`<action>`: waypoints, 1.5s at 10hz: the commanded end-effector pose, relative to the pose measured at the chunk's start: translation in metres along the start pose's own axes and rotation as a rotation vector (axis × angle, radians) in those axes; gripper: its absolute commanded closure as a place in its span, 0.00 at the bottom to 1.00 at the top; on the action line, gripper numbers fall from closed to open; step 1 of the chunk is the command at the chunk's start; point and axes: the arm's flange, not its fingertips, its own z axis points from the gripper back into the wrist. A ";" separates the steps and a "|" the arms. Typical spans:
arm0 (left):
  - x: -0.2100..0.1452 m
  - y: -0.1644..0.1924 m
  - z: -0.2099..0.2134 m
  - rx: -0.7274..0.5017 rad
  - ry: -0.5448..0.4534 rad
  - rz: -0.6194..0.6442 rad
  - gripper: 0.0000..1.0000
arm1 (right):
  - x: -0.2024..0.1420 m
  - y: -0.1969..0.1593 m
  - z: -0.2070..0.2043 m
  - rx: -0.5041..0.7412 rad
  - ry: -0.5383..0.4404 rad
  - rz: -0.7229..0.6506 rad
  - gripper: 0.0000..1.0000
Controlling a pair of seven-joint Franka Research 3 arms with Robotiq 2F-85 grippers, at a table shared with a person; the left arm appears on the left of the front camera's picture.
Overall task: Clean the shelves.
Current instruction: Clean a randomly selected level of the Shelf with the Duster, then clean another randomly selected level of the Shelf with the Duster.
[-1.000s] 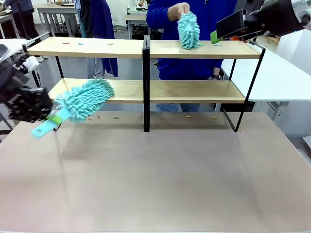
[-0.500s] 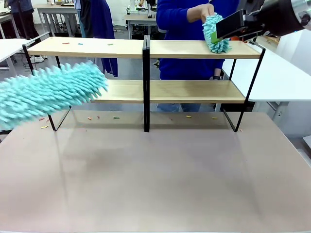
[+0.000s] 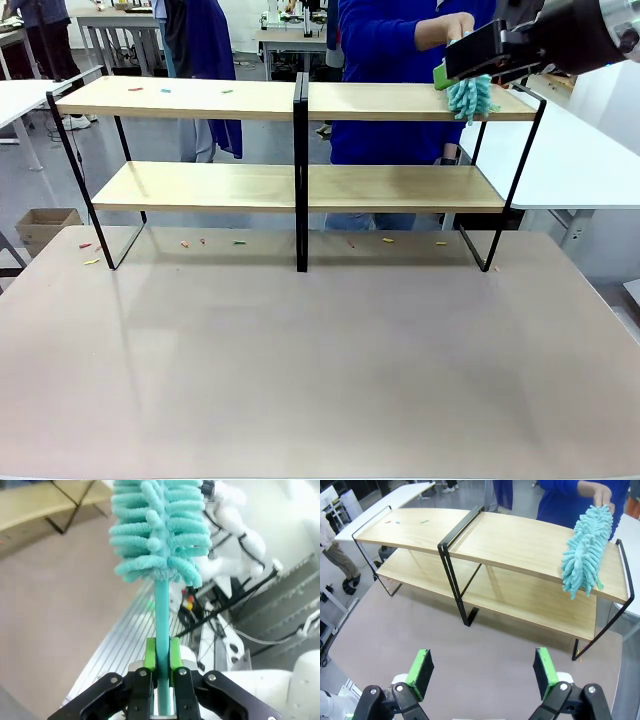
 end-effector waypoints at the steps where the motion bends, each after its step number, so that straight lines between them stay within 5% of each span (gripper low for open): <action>1: 0.040 -0.012 0.041 0.002 -0.093 0.025 0.88 | 0.000 -0.001 0.000 0.000 -0.001 -0.001 0.00; 3: 0.063 0.005 0.059 0.147 -0.351 0.318 0.88 | 0.000 -0.001 0.000 0.000 -0.001 -0.001 0.00; 4: 0.029 -0.008 0.038 0.047 -0.129 0.050 0.88 | 0.000 -0.001 0.000 0.000 -0.001 -0.001 0.00; 15: 0.030 -0.010 0.035 0.049 -0.131 0.066 0.88 | 0.000 -0.001 0.000 0.000 -0.001 -0.001 0.00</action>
